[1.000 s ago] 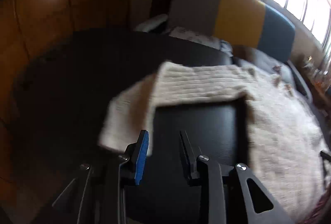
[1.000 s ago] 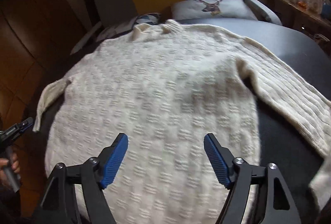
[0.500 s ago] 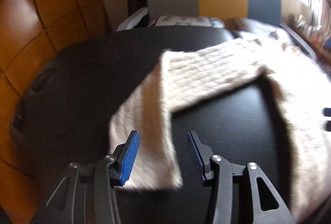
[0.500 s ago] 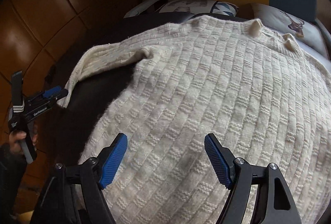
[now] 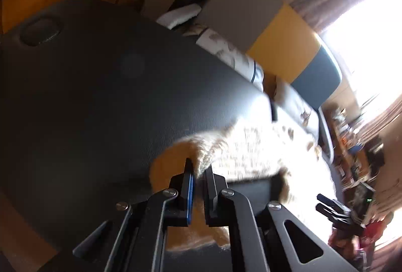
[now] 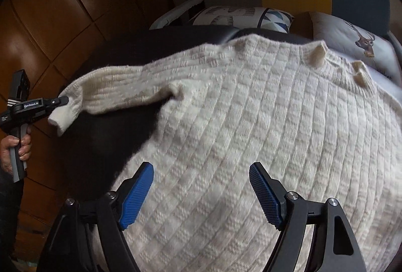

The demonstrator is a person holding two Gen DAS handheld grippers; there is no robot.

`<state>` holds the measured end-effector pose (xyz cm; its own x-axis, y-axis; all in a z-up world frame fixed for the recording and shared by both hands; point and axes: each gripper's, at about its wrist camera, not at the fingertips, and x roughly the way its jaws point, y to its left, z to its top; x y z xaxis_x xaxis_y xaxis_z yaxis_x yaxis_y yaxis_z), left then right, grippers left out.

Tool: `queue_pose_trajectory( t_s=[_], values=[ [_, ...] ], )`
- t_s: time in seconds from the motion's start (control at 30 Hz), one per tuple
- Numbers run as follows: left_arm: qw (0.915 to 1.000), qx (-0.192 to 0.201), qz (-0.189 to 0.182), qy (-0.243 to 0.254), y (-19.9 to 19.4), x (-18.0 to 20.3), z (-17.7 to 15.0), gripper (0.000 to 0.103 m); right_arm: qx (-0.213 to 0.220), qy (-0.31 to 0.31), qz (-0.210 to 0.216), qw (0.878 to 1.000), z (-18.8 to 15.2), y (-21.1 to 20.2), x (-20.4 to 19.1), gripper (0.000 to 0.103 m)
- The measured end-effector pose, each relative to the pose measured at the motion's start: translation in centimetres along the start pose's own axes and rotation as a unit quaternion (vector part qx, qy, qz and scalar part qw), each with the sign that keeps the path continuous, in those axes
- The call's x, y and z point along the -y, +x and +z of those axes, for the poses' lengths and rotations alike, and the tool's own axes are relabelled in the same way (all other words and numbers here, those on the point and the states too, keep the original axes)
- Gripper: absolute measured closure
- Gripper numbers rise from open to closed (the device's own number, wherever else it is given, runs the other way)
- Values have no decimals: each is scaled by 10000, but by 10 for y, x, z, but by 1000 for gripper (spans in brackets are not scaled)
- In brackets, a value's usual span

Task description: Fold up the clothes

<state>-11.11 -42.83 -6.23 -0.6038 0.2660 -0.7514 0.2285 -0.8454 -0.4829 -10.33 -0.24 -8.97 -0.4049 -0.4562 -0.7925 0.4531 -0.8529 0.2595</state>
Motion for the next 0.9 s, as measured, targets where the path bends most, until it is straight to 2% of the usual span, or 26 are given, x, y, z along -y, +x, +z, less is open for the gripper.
queue_pose_trajectory(
  t_s=[0.07,0.17,0.3,0.4,0.5,0.53,0.6,0.67,0.8,0.9],
  values=[
    [9999,-46,-31,-131,-2,-11,16,98,90,-53,-64,9999,20,7,1,23],
    [9977,-479,146,-463,17,-38,31,98,130,-150,-102,9998,50,24,4,23],
    [9918,-890,595,-705,43,-65,42,98,46,-351,-388,9986,87,57,9,23],
    [9862,-1138,1049,-592,60,-73,48,98,-166,-338,-629,9973,110,87,22,23],
    [9778,-1381,1502,-469,78,-80,55,98,-461,-399,-894,9941,117,117,35,23],
    [9774,-1402,1497,-511,79,-81,57,97,-486,-453,-943,9933,117,124,37,13],
    [9770,-1434,1457,-608,80,-85,61,94,-482,-533,-1028,9921,115,132,40,9],
    [9763,-1338,1531,-743,70,-90,63,88,-419,-537,-1060,9920,114,132,40,9],
    [9761,-878,1759,-927,36,-101,61,87,-342,-547,-1043,9925,113,130,43,8],
    [9776,-731,1650,-1080,14,-115,49,86,-351,-549,-1055,9923,115,129,44,8]
  ],
)
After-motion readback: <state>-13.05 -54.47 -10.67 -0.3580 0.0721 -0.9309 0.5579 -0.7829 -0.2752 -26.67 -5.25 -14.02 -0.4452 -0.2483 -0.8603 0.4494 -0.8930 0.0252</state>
